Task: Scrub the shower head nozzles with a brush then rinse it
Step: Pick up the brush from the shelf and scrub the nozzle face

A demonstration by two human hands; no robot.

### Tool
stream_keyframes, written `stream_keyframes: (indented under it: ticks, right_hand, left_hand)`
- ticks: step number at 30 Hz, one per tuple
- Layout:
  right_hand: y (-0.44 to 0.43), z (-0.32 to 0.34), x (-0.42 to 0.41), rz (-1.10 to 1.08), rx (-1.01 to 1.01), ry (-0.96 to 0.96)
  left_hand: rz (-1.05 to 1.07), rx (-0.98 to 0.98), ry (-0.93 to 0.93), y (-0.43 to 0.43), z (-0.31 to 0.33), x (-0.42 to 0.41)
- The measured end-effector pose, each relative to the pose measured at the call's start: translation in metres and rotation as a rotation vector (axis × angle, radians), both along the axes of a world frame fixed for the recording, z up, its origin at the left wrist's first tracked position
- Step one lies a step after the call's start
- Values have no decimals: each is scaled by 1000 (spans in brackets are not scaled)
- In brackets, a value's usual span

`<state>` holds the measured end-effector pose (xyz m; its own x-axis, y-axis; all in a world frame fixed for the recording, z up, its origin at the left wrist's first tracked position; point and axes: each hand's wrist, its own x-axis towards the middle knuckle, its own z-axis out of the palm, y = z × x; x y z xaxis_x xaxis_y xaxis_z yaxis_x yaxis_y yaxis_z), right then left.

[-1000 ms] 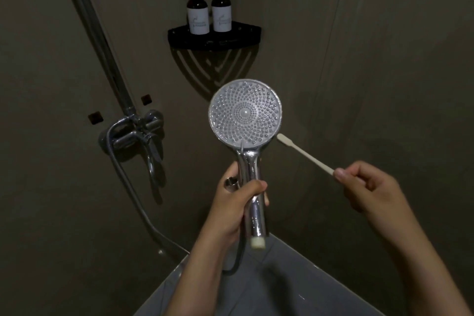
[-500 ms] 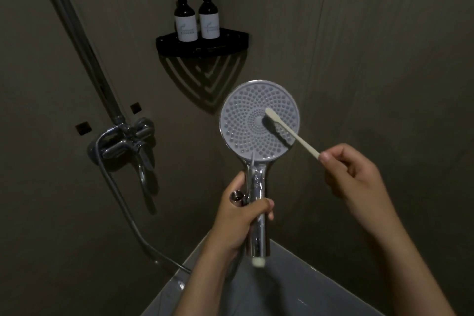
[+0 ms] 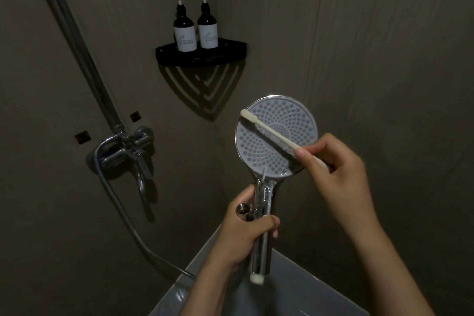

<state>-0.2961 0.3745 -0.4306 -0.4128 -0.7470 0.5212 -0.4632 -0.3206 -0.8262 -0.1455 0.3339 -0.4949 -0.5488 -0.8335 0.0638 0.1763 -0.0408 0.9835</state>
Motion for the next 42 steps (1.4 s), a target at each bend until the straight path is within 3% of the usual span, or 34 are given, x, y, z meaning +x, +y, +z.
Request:
stream_keyframes:
  ticks: [16, 19, 24, 34, 42]
  right_hand:
    - [9, -12, -17, -286, -114, -89]
    - [12, -8, -13, -160, -92, -128]
    - [11, -11, 7, 90, 47, -20]
    - [17, -9, -15, -256, -94, 7]
    - [25, -11, -15, -263, -127, -114]
  left_hand:
    - [6, 42, 33, 2, -4, -4]
    - [36, 32, 40, 1, -5, -5]
    - [21, 30, 36, 2, -2, -5]
    - [12, 59, 106, 5, 2, 2]
    - [32, 68, 97, 8, -3, 0]
